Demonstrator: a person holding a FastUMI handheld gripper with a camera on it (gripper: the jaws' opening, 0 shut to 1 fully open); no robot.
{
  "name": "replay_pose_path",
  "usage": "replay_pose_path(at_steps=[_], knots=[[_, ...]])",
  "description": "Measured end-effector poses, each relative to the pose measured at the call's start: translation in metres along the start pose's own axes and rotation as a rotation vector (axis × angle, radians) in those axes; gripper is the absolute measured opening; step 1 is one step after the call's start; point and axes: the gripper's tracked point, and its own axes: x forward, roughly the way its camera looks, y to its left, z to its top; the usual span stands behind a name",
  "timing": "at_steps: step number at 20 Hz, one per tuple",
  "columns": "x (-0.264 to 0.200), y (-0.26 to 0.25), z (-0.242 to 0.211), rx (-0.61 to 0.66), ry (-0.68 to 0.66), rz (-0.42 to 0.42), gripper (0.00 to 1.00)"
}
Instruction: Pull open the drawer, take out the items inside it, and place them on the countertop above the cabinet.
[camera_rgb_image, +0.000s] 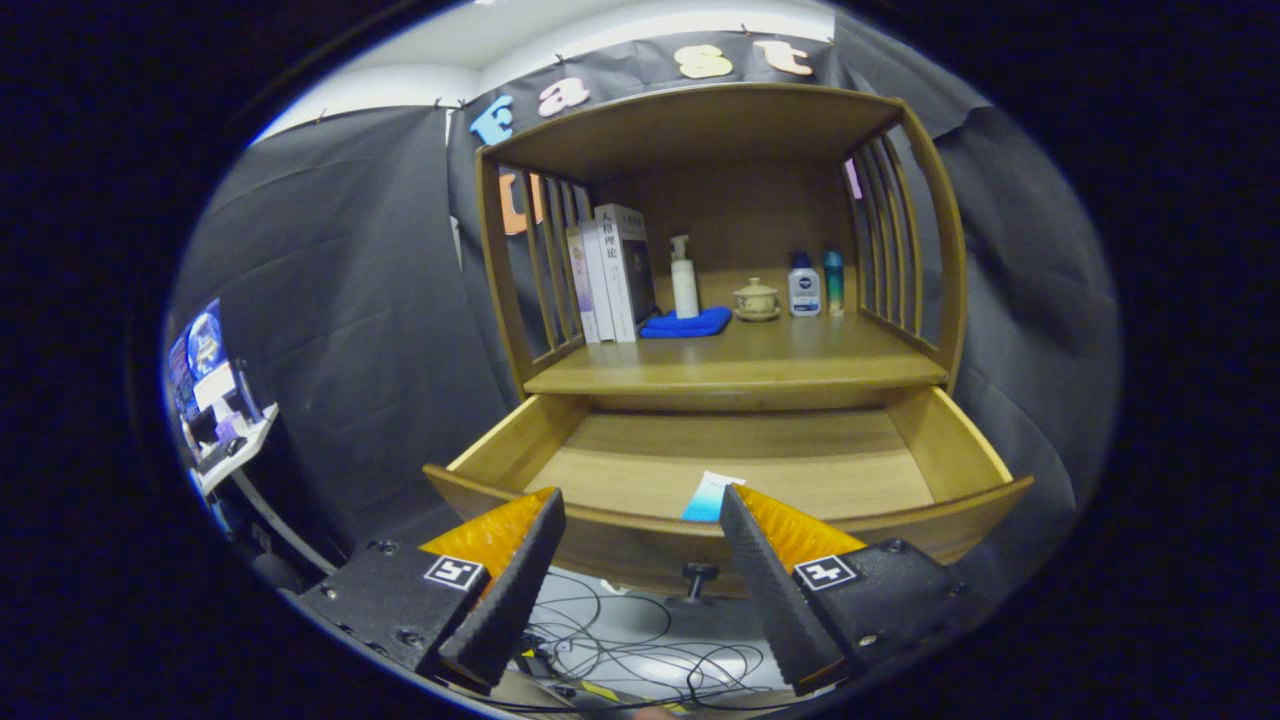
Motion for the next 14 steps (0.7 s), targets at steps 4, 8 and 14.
replay_pose_path(at_steps=[4, 8, 14], knots=[[0.028, 0.001, 0.013, 0.030, 0.116, 0.013, 0.98], [0.059, -0.002, 0.010, 0.112, 0.261, -0.007, 0.98], [0.102, -0.024, -0.011, 0.136, 0.492, -0.122, 0.98]])
